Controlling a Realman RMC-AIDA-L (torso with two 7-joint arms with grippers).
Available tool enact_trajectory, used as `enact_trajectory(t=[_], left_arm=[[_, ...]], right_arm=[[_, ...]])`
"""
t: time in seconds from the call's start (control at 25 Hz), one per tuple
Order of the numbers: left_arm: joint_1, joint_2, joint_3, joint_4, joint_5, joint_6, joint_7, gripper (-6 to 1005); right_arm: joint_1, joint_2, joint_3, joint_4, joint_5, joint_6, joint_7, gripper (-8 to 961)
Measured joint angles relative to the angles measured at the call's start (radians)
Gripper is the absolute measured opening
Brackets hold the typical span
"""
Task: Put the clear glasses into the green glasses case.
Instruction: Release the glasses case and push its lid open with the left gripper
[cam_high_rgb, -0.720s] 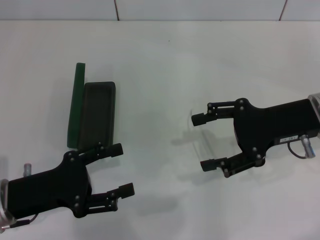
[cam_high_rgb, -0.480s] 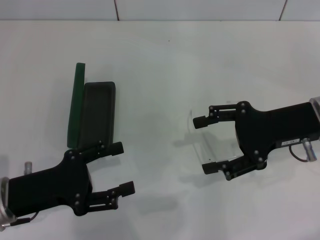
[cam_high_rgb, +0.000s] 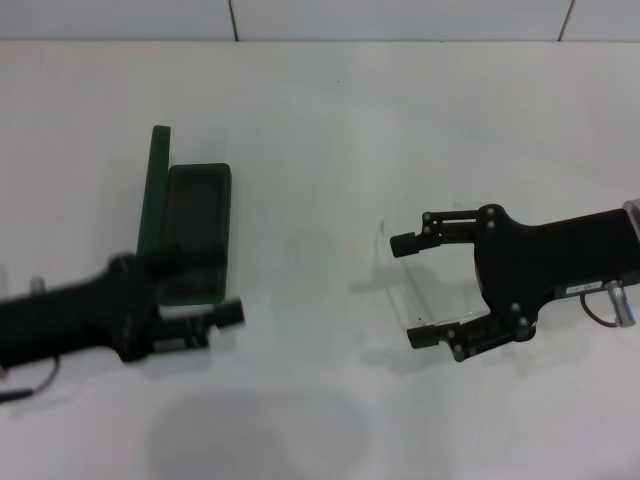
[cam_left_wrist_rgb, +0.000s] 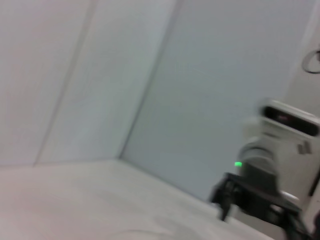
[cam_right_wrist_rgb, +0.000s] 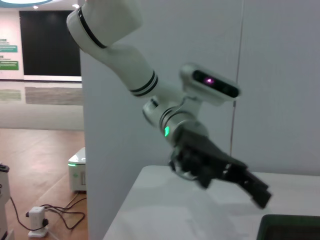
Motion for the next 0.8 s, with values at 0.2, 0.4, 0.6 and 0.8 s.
enact_trajectory(t=[0.2,0.4,0.6,0.8], left_arm=[[-0.11,0.009,0.004,-0.18,-0.021,-0.018,-0.247,844],[-0.187,-0.023,0.005,-0.376,-0.033,-0.105,-0.411,837],[-0.223,-0.085,0.006,-0.553,-0.027,-0.176,-0.482,830],[-0.234,-0.11,0.007,-0.614,0.021,-0.215,-0.533,823]], right_arm=[[-0.004,0.003,0.015,0.0,-0.002,0.004,0.0,856],[-0.006,0.001,0.025,0.0,-0.002,0.005,0.002,856],[-0.01,0.0,0.026,0.0,-0.002,0.015,0.001,856],[-0.01,0.001,0.026,-0.008,-0.002,0.029,0.001,856]])
